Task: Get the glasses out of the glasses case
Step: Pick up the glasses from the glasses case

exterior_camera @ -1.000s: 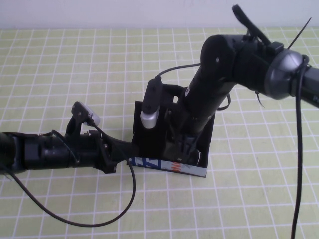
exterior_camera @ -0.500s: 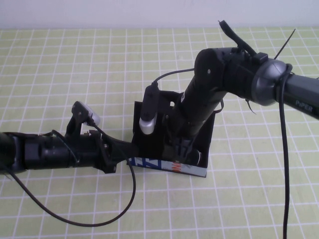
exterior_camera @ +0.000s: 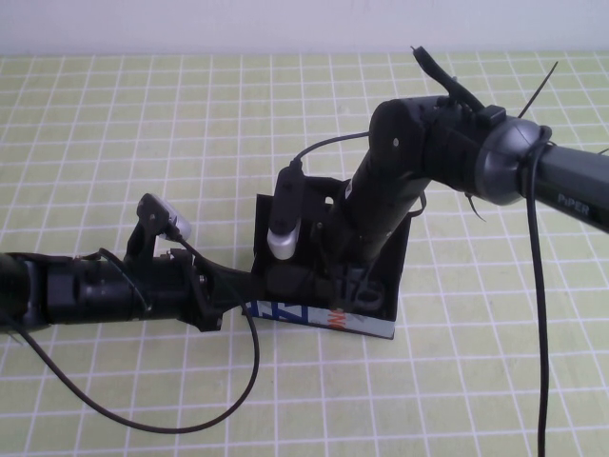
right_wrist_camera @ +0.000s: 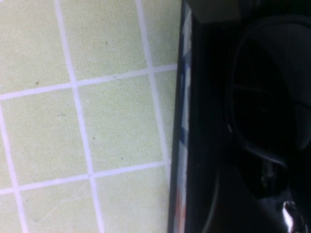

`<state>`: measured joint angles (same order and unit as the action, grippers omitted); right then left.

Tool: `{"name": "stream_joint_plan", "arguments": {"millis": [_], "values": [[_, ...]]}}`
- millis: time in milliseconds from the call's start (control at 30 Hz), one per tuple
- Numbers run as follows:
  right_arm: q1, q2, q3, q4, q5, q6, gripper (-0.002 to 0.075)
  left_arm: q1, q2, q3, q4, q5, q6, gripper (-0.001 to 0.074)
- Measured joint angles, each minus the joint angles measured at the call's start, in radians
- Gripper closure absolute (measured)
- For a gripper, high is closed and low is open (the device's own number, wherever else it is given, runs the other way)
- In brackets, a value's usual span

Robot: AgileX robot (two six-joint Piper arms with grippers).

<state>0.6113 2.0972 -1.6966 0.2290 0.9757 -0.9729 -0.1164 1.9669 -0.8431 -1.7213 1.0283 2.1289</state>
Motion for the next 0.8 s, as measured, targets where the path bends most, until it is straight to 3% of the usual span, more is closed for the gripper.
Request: {"name": "stream_joint_plan", "arguments": {"millis": [333,667,800], "values": [[0.000,-0.024,-0.087,0.009,0.143,0.061,0.0458,0.000,0.000,0.000,0.000,0.000,-0.002,0.0739],[0.000,-0.006,-0.109,0.009,0.146,0.071,0.0454,0.000,0.000,0.000,0.000,0.000,-0.002,0.0739],[0.000,0.022,-0.109,-0.007,0.133,0.071,0.0416,0.000,0.000,0.000,0.000,0.000,-0.002,0.0739]]}}
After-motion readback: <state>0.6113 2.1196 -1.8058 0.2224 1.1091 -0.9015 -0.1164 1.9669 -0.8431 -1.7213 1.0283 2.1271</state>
